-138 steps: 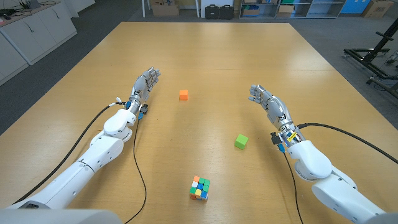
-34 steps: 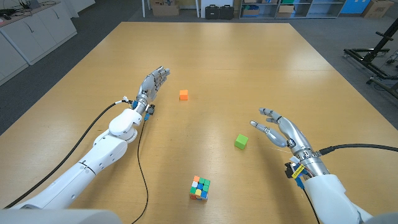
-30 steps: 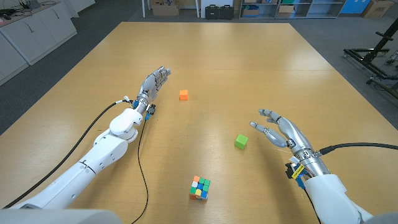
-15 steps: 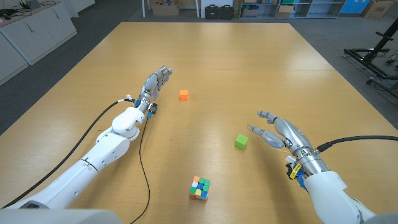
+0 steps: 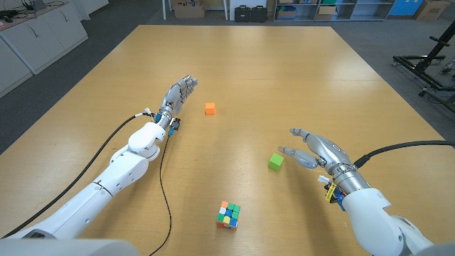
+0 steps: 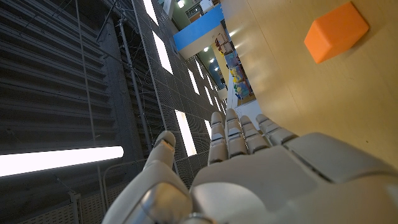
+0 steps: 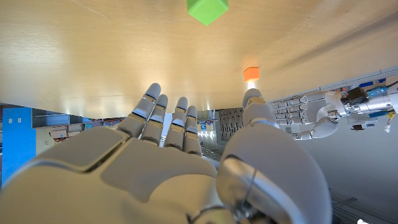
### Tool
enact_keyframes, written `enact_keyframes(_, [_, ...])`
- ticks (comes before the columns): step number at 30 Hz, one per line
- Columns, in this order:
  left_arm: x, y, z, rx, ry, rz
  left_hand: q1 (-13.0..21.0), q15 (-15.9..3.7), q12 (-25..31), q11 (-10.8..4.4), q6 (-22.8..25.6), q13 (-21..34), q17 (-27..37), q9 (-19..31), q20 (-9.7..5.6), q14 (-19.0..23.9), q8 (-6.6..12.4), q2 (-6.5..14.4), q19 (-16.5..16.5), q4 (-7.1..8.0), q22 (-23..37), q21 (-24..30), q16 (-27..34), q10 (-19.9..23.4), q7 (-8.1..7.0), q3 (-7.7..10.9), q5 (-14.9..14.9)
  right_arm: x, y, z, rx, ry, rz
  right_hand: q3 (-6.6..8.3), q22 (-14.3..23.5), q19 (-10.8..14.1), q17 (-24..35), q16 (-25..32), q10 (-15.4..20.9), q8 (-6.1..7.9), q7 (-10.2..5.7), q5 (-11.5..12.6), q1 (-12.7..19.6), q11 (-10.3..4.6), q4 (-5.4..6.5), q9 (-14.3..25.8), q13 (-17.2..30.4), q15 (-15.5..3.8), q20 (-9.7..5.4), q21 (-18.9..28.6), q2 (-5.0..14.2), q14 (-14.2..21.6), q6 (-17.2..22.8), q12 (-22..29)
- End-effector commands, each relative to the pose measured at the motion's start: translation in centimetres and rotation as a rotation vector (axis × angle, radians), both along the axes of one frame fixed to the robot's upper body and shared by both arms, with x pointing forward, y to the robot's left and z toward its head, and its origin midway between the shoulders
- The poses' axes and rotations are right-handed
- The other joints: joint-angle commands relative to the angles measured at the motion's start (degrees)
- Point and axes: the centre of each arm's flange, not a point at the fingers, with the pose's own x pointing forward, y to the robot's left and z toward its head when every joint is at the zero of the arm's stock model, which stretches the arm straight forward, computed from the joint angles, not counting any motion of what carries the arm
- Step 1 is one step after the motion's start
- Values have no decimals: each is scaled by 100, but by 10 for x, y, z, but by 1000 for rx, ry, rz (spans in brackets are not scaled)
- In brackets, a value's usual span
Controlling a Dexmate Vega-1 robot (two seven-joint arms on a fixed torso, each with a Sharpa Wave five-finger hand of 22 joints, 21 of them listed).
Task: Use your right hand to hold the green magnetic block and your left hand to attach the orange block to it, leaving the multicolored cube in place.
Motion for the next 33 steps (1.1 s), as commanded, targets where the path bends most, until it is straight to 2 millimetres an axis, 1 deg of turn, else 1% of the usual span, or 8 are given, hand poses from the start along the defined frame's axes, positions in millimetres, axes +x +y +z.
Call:
enact_keyframes(1, [-11, 1, 4, 7, -25, 6, 40, -73, -6, 24, 65, -5, -3, 12, -249, 34, -7, 47, 39, 12, 33, -20, -7, 44, 10, 50, 25, 4, 3, 4, -48, 47, -31, -11, 13, 34, 8, 36, 30, 2, -20, 24, 34, -21, 30, 17, 22, -6, 17, -20, -40, 56, -10, -13])
enact_keyframes(11, [-6, -1, -3, 24, -2, 1, 40, -74, -6, 2, 74, -19, -3, 13, -253, 28, -12, 47, 16, 11, 33, -29, -15, 57, 7, 51, 25, 6, 11, 9, -80, 62, -67, -20, 15, 49, 15, 44, 77, 17, -26, 27, 28, -11, 50, 25, 27, -15, 19, -22, -38, 73, 31, 5])
enact_keyframes(12, [-5, -1, -4, 24, -1, -1, 40, -76, -7, 2, 74, -20, -3, 13, -255, 26, -13, 47, 18, 11, 33, -28, -16, 56, 7, 52, 25, 5, 11, 10, -83, 61, -69, -22, 16, 52, 16, 48, 82, 21, -32, 27, 26, 12, 54, 27, 27, -17, 20, -22, -37, 81, 40, 7])
enact_keyframes(15, [-4, -1, -5, 16, -3, -2, 41, -74, -10, 11, 74, -25, -3, 13, -254, 13, -16, 47, 13, 11, 33, -30, -22, 54, 8, 52, 26, 5, 13, 12, -89, 68, -70, -27, 16, 54, 20, 48, 64, 21, -28, 28, 23, -25, 62, 32, 29, -14, 25, -26, -36, 81, 43, -1])
enact_keyframes(21, [-1, 1, -6, 1, -6, -2, 43, -75, -16, 12, 72, -32, -4, 13, -255, 5, -20, 49, 12, 10, 33, -30, -27, 45, 9, 54, 26, 8, 15, 12, -95, 94, -63, -33, 17, 35, 23, 41, 47, 10, -16, 29, 20, -16, 70, 36, 31, -10, 47, -38, -36, 64, 17, -9])
enact_keyframes(26, [1, 1, -5, -5, -7, -1, 45, -79, -19, 17, 72, -38, -4, 13, -251, 5, -24, 50, 12, 9, 33, -29, -28, 44, 0, 56, 27, 12, 16, 13, -102, 114, -59, -39, 18, 27, 26, 39, 28, 2, -11, 30, 17, -22, 77, 42, 34, 65, 57, -47, -38, 62, 0, -16])
enact_keyframes(27, [2, 1, -5, -4, -7, -1, 46, -78, -18, 3, 74, -40, -4, 14, -251, 7, -25, 50, 13, 9, 33, -29, -28, 47, 1, 56, 27, 12, 16, 13, -103, 117, -58, -42, 19, 25, 28, 37, 19, 0, -11, 30, 16, -19, 82, 45, 37, 131, 62, -50, -37, 57, -6, -18])
enact_keyframes(33, [4, 0, -4, -9, -11, -6, 47, -78, -21, 3, 76, -47, -4, 14, -250, 4, -28, 51, 11, 8, 33, -29, -31, 45, -1, 58, 27, 15, 15, 13, -113, 145, -73, -46, 20, -3, 32, 28, -5, -5, -20, 31, 12, -20, 89, 50, 42, 139, 62, -66, -35, 35, -18, -26])
